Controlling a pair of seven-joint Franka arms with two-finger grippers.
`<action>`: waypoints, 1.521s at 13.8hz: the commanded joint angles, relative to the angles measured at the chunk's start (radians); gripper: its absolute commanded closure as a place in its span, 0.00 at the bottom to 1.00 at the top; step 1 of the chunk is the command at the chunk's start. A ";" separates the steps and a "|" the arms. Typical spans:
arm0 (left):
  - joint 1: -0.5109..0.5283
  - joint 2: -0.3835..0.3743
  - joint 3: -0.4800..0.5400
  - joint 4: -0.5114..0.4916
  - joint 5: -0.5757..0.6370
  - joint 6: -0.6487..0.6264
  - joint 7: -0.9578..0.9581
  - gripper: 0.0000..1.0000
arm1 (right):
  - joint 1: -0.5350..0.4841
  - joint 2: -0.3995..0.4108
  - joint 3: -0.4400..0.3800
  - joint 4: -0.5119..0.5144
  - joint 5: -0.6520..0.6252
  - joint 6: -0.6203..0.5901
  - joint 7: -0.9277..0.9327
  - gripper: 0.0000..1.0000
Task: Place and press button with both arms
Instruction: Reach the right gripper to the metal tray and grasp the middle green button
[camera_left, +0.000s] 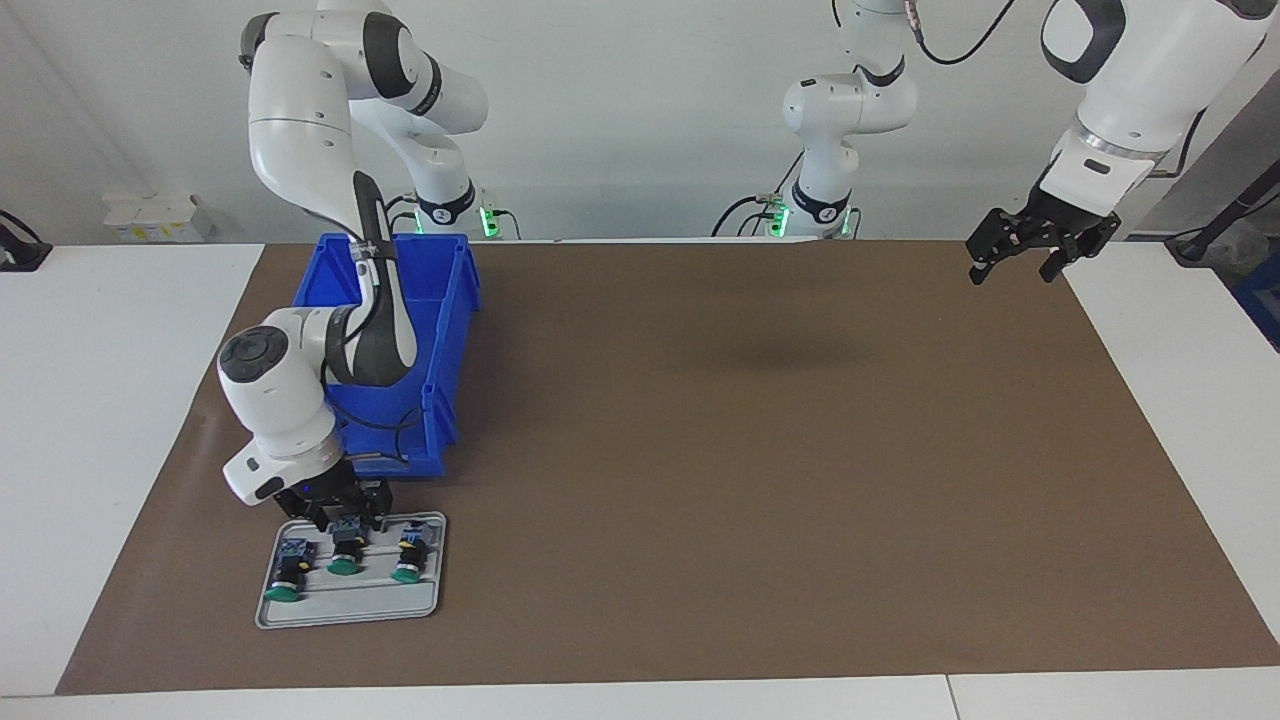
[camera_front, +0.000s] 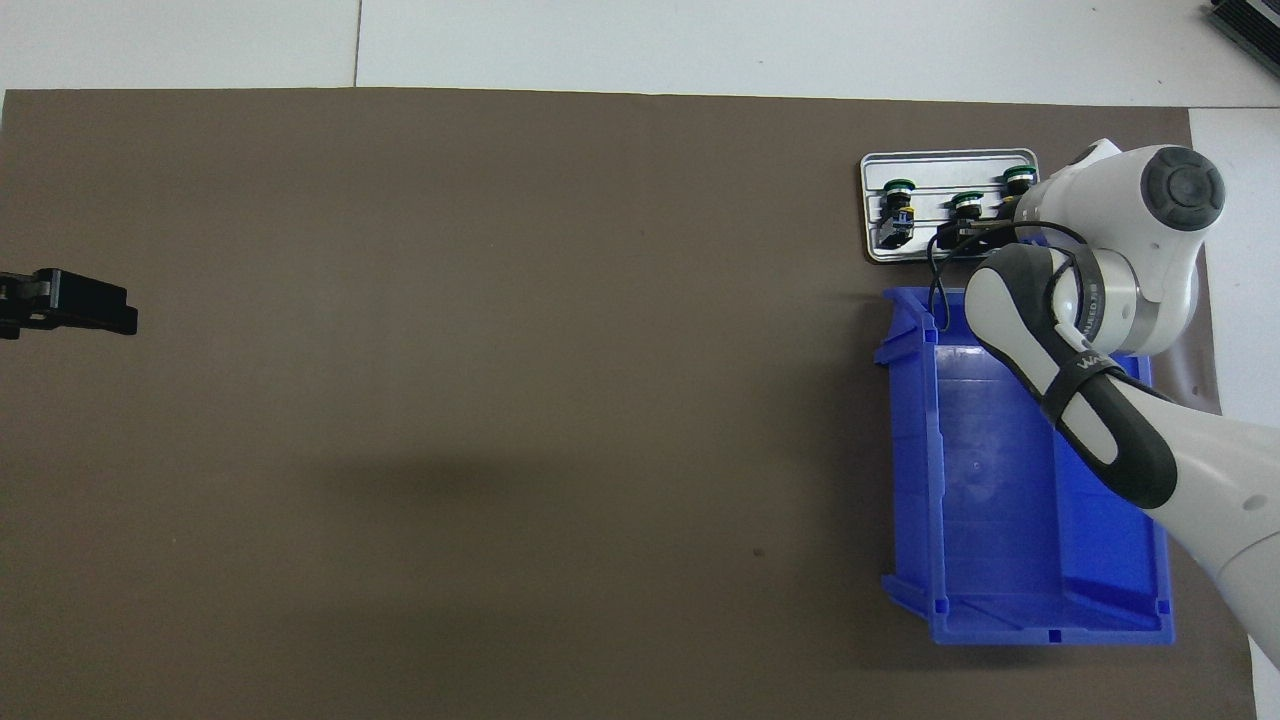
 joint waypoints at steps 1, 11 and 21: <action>0.013 -0.019 -0.013 -0.017 0.017 -0.008 -0.005 0.00 | -0.009 -0.003 0.005 -0.015 0.036 0.052 -0.045 0.23; 0.013 -0.019 -0.013 -0.016 0.017 -0.008 -0.005 0.00 | 0.011 -0.078 0.006 -0.002 0.039 0.045 0.059 1.00; 0.013 -0.019 -0.013 -0.017 0.017 -0.008 -0.005 0.00 | 0.252 -0.230 -0.001 0.079 -0.041 -0.320 0.925 1.00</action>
